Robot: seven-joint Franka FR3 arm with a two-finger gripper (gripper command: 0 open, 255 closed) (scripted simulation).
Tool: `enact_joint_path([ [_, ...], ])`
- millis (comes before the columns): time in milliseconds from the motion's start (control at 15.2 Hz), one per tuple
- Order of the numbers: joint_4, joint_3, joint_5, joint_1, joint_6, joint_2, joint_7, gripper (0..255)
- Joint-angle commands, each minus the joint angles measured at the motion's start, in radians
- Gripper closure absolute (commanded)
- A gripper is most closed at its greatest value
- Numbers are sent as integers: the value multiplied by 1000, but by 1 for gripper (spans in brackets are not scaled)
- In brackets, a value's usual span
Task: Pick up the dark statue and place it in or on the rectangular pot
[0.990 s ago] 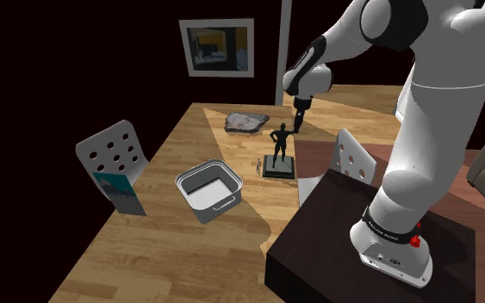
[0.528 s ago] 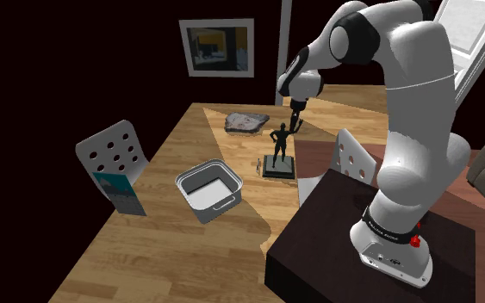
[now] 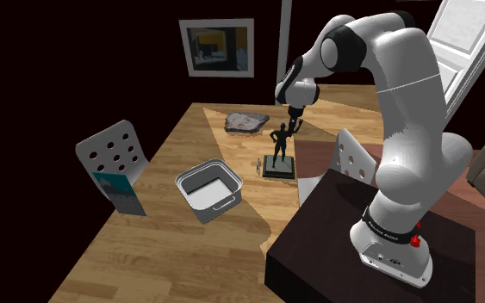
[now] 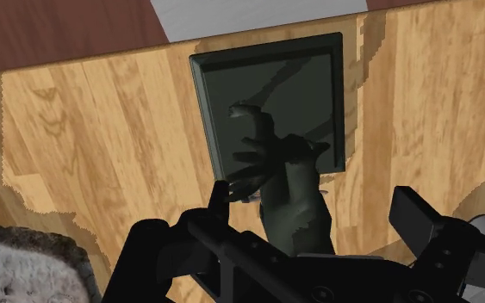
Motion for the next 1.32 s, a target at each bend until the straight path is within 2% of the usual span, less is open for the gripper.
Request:
enact_joint_path([
  [0,5,7,7,-5,11,16,-5,0],
  [462,5,7,7,-5,11,16,-5,0],
  [528,5,7,7,-5,11,16,-5,255],
  [1254,1,-3,-4,2,-6,-6,3,255],
])
